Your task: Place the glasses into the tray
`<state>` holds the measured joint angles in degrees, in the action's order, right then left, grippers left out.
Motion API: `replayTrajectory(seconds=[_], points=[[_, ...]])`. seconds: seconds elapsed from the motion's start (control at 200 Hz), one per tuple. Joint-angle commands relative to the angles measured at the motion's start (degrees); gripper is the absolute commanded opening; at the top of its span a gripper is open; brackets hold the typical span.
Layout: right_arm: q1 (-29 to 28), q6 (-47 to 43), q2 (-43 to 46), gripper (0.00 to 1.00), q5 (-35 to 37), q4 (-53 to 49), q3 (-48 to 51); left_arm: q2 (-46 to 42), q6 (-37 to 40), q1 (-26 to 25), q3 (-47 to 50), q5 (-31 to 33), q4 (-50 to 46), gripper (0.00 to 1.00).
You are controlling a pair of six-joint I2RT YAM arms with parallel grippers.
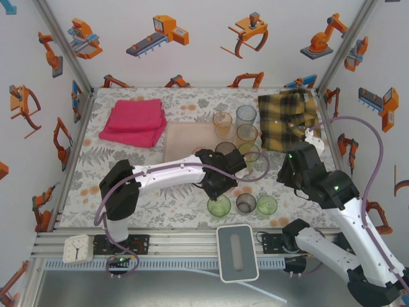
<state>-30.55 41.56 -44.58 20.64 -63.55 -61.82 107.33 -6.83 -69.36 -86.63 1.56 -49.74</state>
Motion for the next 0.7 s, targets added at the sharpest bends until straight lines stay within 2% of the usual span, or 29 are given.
replayTrajectory(seconds=[0.0, 0.361, 0.696], points=[[0.13, -0.33, -0.16, 0.41, 0.89, 1.32, 0.78, -1.22, 2.58, -0.29, -0.87, 1.48, -1.79, 0.01], [0.13, -0.52, -0.42, 0.41, 0.60, 1.94, 1.24, -4.73, 8.14, -0.33, -0.02, 3.58, -2.47, 0.01], [0.13, -0.69, -0.49, 0.41, 0.49, 1.97, 1.13, -7.78, 14.33, -0.33, 1.82, 0.12, -4.58, 0.00]])
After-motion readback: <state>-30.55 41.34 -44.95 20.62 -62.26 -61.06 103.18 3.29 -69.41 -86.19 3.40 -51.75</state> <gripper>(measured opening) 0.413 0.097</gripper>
